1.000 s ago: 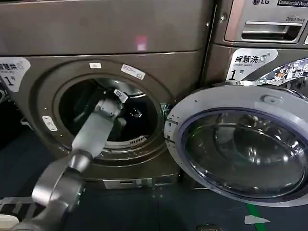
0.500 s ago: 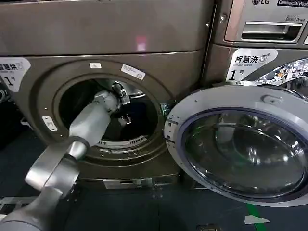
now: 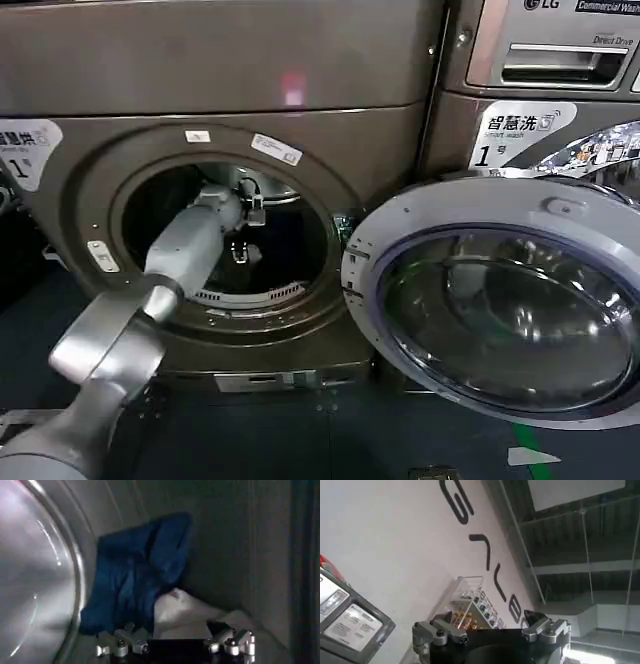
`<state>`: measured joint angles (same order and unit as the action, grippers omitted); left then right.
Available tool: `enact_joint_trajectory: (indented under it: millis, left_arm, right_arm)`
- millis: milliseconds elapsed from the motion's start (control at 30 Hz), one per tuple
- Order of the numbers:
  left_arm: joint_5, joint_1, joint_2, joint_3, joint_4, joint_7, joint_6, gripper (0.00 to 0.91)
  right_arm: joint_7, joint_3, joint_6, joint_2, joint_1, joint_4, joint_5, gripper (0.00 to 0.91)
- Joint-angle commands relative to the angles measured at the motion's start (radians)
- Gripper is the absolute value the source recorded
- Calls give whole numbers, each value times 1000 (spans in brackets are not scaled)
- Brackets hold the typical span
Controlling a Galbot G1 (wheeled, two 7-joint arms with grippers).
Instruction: Grasp the clothes from the dryer.
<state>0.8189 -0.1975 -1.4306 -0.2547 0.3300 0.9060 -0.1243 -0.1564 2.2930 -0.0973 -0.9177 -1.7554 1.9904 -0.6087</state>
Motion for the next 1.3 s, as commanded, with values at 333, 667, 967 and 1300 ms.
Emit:
enact_joint_trajectory:
  millis: [333,667,967,1300]
  left_arm:
    - [42,24,-14,-14,-53,-49,-11,907]
    - [20,36,-14,-13,-67,-60,-3,907]
    - [19,44,-14,-10,-74,-61,-4,637]
    - [19,53,-20,-10,-80,-51,-5,80]
  right_arm:
    - [-1,-5,2,-1,3,6,-1,907]
    - [-5,-18,5,-9,14,7,1,907]
    - [-5,-21,5,-7,19,7,3,907]
    - [-6,-18,7,-7,18,5,3,907]
